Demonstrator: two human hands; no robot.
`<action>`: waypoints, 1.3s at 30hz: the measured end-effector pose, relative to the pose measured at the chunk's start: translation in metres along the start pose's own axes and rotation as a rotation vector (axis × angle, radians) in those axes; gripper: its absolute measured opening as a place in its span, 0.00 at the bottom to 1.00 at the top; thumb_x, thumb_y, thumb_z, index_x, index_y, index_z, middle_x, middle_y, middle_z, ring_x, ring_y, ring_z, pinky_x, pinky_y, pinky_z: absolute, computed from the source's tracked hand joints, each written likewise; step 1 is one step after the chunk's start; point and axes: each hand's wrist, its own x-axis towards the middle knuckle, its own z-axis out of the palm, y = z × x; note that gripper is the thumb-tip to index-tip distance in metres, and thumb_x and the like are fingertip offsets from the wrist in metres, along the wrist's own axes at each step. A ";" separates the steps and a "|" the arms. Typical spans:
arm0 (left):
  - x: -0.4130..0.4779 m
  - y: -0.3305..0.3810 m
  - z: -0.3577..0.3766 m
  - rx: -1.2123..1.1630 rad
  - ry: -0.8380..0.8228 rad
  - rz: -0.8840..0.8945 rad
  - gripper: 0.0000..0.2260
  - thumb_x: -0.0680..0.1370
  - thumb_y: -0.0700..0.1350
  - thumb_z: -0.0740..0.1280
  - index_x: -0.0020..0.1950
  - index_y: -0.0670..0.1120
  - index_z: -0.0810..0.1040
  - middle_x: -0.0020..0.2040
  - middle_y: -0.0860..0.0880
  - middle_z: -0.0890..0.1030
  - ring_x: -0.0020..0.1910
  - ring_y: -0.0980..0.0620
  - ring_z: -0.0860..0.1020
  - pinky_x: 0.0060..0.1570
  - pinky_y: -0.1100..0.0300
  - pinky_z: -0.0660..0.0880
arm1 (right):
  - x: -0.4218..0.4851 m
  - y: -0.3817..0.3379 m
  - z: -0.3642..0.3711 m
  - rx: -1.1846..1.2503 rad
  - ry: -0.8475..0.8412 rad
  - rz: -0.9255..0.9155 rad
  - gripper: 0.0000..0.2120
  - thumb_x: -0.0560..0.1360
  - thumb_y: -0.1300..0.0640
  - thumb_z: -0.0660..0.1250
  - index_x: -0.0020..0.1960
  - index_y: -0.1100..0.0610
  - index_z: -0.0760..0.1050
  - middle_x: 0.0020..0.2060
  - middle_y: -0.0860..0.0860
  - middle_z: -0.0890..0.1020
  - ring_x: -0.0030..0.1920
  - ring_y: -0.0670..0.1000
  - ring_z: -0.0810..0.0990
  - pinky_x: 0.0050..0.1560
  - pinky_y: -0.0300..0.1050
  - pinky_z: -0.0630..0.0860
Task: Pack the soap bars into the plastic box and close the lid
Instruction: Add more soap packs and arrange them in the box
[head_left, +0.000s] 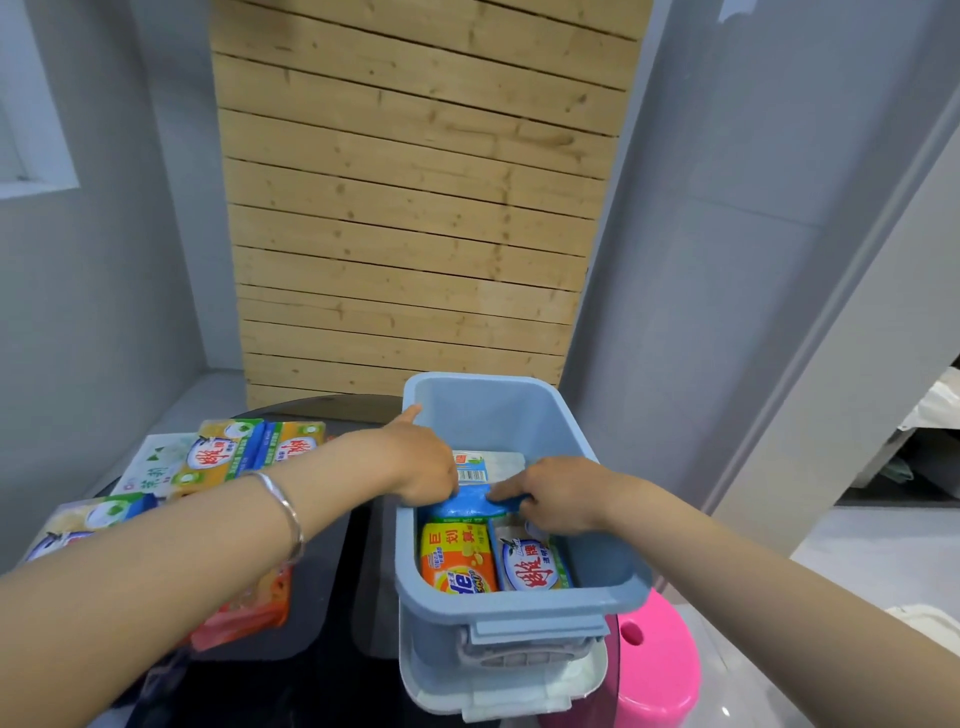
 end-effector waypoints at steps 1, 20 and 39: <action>0.003 0.001 -0.001 0.015 0.000 -0.022 0.19 0.81 0.47 0.49 0.64 0.51 0.76 0.64 0.50 0.77 0.67 0.50 0.69 0.72 0.41 0.41 | 0.002 -0.001 -0.001 0.000 -0.016 0.012 0.23 0.78 0.55 0.57 0.72 0.44 0.64 0.71 0.50 0.69 0.68 0.54 0.69 0.66 0.47 0.68; -0.044 -0.016 0.074 -1.241 0.931 -0.254 0.19 0.79 0.42 0.61 0.69 0.53 0.68 0.69 0.54 0.71 0.70 0.54 0.65 0.64 0.61 0.62 | 0.042 -0.010 0.006 0.220 0.073 -0.050 0.22 0.71 0.48 0.71 0.63 0.52 0.75 0.61 0.51 0.77 0.58 0.52 0.76 0.58 0.44 0.74; -0.025 0.015 0.065 -1.915 0.675 0.010 0.29 0.78 0.44 0.64 0.72 0.66 0.56 0.59 0.63 0.75 0.51 0.61 0.80 0.52 0.58 0.79 | 0.051 -0.004 0.001 0.279 0.078 -0.176 0.18 0.72 0.48 0.70 0.55 0.59 0.79 0.51 0.55 0.84 0.49 0.54 0.81 0.53 0.53 0.78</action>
